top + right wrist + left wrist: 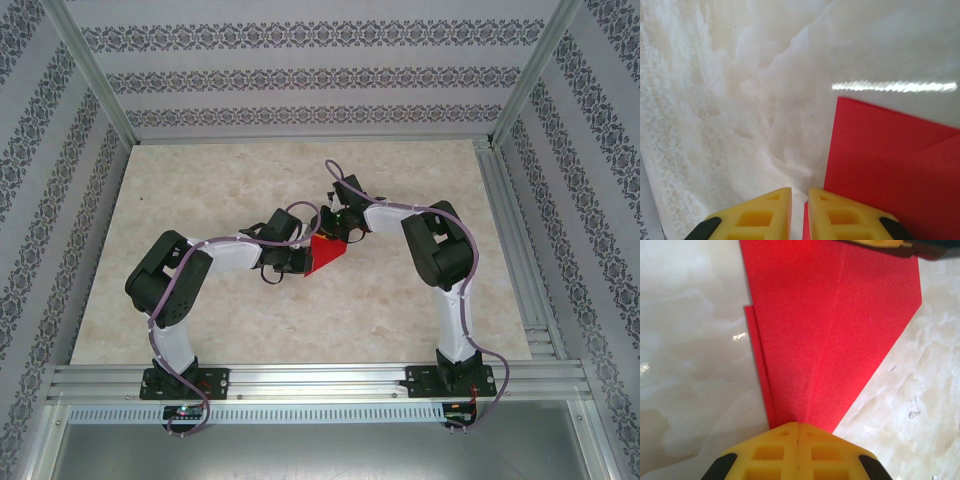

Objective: Fold a paper plane with a square sheet of paper (pick it up from the middle)
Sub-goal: Fourth fold the wing at the center of the table, then pick up the paper from the center of the table.

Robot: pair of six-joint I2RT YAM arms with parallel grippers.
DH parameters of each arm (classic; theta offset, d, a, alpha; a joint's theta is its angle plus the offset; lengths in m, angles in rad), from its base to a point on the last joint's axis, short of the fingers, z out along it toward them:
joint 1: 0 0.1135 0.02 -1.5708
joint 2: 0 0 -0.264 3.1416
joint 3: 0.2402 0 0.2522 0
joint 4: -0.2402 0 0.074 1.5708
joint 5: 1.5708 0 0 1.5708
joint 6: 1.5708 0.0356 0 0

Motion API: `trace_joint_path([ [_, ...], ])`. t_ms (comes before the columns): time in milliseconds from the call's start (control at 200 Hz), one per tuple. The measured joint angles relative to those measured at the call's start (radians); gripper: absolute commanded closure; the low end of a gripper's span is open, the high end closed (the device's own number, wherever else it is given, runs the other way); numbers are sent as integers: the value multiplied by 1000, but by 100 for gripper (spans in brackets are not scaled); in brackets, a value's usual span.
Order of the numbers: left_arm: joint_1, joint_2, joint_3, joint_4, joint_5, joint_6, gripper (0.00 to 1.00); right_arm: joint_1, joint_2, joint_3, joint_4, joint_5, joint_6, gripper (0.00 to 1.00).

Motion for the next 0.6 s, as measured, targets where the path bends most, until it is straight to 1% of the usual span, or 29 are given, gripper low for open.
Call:
trace_joint_path([
  [95, 0, -11, -3, -14, 1, -1, 86, -16, -7, 2, -1, 6, -10, 69],
  [155, 0, -27, -7, -39, 6, -7, 78, -27, -31, -8, 0, 23, -23, 64],
  [200, 0, -42, -8, -58, 10, -16, 72, -37, -67, -31, 0, 34, -29, 60],
  [300, 0, -92, -8, -73, 11, -38, 64, -49, -183, -95, 0, 57, -45, 55],
  [375, 3, -135, -7, -72, 11, -53, 57, -53, -272, -141, 7, 76, -51, 53],
  [460, 14, -171, -8, -69, 8, -73, 48, -53, -337, -187, 28, 85, -52, 52],
  [599, 55, -194, -32, -37, 8, -101, 37, -50, -346, -266, 58, 85, -43, 52],
])
